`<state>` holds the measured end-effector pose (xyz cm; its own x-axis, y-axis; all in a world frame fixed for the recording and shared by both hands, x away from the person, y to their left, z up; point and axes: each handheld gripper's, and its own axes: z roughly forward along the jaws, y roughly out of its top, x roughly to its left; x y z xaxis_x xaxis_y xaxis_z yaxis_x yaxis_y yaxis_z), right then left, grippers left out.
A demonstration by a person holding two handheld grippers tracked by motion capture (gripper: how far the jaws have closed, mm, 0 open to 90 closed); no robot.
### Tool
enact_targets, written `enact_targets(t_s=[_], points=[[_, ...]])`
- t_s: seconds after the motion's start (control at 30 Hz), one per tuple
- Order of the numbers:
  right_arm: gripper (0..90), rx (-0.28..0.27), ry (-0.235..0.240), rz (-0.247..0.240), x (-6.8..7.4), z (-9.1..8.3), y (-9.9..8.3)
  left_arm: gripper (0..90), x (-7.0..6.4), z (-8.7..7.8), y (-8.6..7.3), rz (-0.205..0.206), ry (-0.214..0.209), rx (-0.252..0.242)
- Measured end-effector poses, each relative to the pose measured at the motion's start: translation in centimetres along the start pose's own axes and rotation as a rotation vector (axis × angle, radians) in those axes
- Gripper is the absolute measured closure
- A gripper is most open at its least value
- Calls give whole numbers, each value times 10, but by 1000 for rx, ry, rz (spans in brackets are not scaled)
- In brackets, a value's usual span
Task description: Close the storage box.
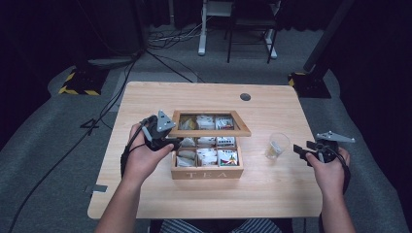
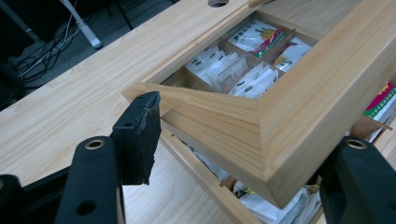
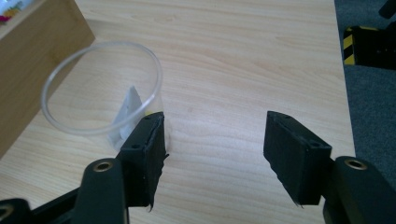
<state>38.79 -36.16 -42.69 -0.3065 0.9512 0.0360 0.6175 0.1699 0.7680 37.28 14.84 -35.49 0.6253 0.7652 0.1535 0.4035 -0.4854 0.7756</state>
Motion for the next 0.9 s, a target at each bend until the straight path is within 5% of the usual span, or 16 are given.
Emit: enact_targets(t_s=[0.43,0.9], points=[[388,28,44,28,-3,13,-20,373,-2,0,-3,-17,-4,25],[388,62,65,38,-5,17,-33,370,-7,2,-12,-72,-30,127]])
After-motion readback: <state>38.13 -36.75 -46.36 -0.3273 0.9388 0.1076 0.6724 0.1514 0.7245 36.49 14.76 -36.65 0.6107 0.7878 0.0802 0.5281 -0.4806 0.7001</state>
